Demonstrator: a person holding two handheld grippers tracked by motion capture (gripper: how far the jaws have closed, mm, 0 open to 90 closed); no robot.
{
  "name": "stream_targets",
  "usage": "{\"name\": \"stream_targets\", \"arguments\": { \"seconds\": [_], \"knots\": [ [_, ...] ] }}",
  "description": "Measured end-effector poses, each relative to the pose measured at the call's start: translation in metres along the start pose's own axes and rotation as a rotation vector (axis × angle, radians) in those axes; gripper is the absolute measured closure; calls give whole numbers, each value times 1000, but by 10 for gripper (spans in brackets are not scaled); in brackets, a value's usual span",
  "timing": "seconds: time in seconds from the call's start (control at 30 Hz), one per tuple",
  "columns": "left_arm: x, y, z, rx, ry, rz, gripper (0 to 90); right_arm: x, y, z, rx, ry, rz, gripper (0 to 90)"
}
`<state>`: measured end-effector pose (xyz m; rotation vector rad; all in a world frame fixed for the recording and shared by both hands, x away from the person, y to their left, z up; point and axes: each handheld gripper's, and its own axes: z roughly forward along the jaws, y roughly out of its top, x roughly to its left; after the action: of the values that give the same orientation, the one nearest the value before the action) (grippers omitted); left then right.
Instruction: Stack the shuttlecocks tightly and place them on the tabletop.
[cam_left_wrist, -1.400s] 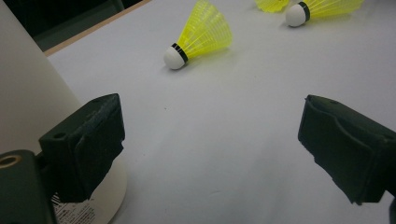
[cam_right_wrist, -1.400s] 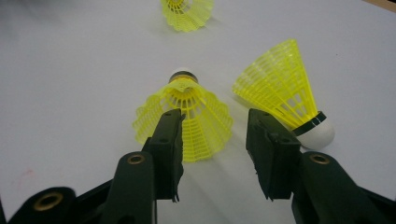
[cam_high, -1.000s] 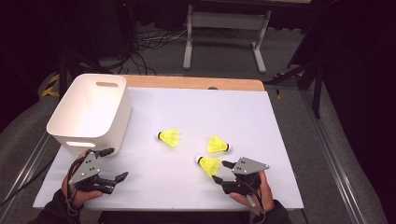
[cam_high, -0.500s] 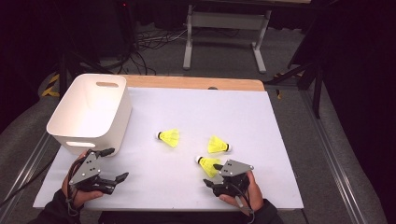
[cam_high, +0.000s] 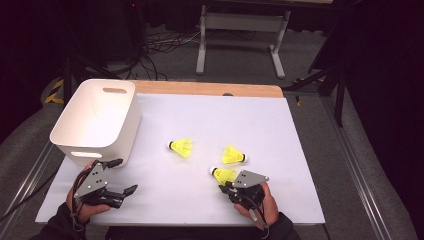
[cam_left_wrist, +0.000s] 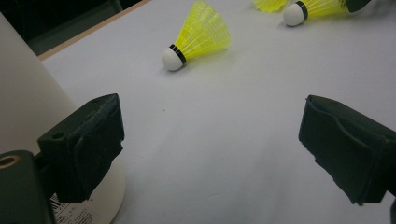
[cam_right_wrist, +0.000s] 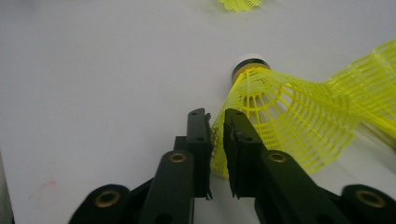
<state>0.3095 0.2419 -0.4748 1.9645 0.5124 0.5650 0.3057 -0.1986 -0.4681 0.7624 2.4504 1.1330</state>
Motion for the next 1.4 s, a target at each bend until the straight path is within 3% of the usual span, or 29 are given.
{"name": "stream_targets", "arguments": {
  "seconds": [0.17, 0.7, 1.4],
  "knots": [
    [0, 0, 0, 2, -1, 1, 75, 1, 1, -1, 3, -22, -11, 886],
    [1, 0, -1, -5, 10, -3, 75, 4, 11, -12, -47, -38, -54, 900],
    [2, -1, -1, -10, 13, -11, 73, -15, 45, -20, -154, -57, -73, 900]
  ]
}}
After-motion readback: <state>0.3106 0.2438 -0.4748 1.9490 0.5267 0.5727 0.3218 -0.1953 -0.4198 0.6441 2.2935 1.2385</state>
